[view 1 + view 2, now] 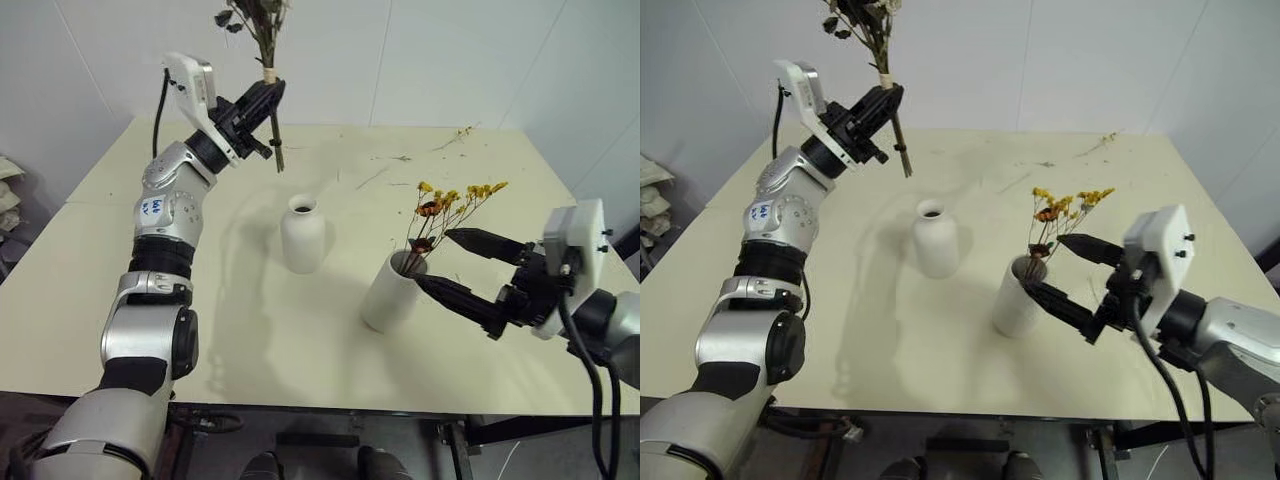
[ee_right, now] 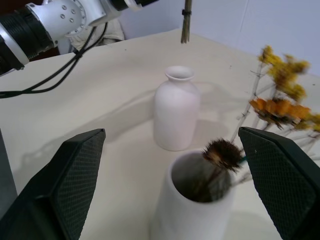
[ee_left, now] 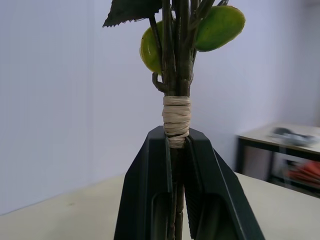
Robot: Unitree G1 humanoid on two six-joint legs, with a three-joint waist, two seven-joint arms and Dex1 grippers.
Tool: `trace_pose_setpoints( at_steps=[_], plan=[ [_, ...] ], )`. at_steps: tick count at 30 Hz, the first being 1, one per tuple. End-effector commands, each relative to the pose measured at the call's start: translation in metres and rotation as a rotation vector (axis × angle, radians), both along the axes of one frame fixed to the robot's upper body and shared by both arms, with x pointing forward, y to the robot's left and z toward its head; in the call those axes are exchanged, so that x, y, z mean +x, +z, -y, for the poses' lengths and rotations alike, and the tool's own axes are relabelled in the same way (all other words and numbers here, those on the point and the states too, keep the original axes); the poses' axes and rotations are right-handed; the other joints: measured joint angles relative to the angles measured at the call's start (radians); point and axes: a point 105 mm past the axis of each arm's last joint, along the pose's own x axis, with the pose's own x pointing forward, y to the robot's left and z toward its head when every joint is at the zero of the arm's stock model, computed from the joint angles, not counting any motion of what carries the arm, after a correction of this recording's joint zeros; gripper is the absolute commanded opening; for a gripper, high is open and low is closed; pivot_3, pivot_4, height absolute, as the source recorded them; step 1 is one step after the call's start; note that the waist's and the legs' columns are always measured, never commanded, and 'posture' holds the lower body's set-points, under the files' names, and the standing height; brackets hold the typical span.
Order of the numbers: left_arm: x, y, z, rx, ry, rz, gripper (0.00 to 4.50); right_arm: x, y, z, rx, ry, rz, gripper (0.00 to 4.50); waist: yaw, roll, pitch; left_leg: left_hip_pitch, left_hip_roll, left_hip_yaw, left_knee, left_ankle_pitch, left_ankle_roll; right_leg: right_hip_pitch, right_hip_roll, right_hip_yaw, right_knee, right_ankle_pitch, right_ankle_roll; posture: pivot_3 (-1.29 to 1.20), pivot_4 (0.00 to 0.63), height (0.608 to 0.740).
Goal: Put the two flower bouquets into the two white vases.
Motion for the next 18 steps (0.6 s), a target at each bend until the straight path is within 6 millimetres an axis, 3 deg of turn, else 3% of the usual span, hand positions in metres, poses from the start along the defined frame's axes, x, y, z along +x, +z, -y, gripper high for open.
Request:
trace_pose_setpoints(
  at_steps=[1, 13, 18],
  plan=[
    [-0.010, 0.019, 0.005, 0.004, -0.099, 0.079, 0.06, -0.008, 0.004, -0.014, 0.013, -0.022, 0.001, 4.50, -0.001, 0.000, 0.000, 0.000, 0.000, 0.000, 0.000, 0.000, 0.001, 0.000, 0.000, 0.000, 0.000, 0.000, 0.000, 0.00, 0.150, 0.740],
    [-0.023, 0.011, 0.029, 0.024, -0.360, 0.052, 0.06, -0.001, 0.006, -0.038, 0.015, -0.157, -0.091, 4.50, -0.003, 0.000, 0.000, 0.000, 0.001, 0.000, 0.000, -0.001, 0.003, -0.001, 0.000, 0.000, 0.002, 0.000, 0.000, 0.00, 0.150, 0.740],
    [-0.021, 0.009, 0.031, 0.018, -0.369, 0.041, 0.06, 0.004, 0.017, -0.062, 0.047, -0.120, -0.059, 4.50, -0.007, 0.000, 0.000, 0.000, 0.001, 0.000, 0.000, 0.000, 0.003, -0.001, 0.001, 0.000, 0.002, -0.001, -0.001, 0.00, 0.150, 0.740]
  ],
)
